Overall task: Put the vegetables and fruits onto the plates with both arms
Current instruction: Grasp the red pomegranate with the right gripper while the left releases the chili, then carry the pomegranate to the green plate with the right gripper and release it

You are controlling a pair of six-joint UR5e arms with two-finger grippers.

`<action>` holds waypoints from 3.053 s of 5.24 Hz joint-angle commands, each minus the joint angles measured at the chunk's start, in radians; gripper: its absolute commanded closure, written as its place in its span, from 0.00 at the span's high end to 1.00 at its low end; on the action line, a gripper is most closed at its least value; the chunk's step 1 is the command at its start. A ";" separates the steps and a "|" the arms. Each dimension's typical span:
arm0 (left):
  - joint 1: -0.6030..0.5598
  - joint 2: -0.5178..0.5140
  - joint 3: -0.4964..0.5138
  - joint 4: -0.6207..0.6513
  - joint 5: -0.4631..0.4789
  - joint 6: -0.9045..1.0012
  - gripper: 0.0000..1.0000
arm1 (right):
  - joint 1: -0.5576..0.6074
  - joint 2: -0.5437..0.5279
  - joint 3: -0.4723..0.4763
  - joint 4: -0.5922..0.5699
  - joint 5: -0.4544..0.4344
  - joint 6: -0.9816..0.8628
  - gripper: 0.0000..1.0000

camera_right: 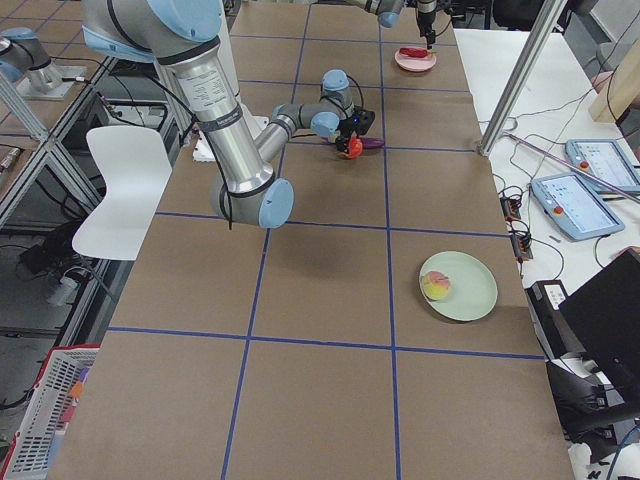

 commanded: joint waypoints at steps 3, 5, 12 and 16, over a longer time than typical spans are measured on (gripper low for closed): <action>0.007 0.004 -0.035 0.010 0.000 -0.016 1.00 | -0.015 0.004 -0.073 0.114 -0.018 -0.002 1.00; 0.007 0.004 -0.038 0.012 0.000 -0.016 1.00 | -0.022 0.001 -0.070 0.115 -0.013 0.002 0.24; 0.348 -0.073 -0.329 0.012 -0.014 -0.552 1.00 | 0.485 -0.118 -0.084 0.091 0.256 -0.062 0.00; 0.441 -0.094 -0.328 0.014 0.080 -0.592 1.00 | 0.664 -0.103 -0.462 0.094 0.205 -0.526 0.00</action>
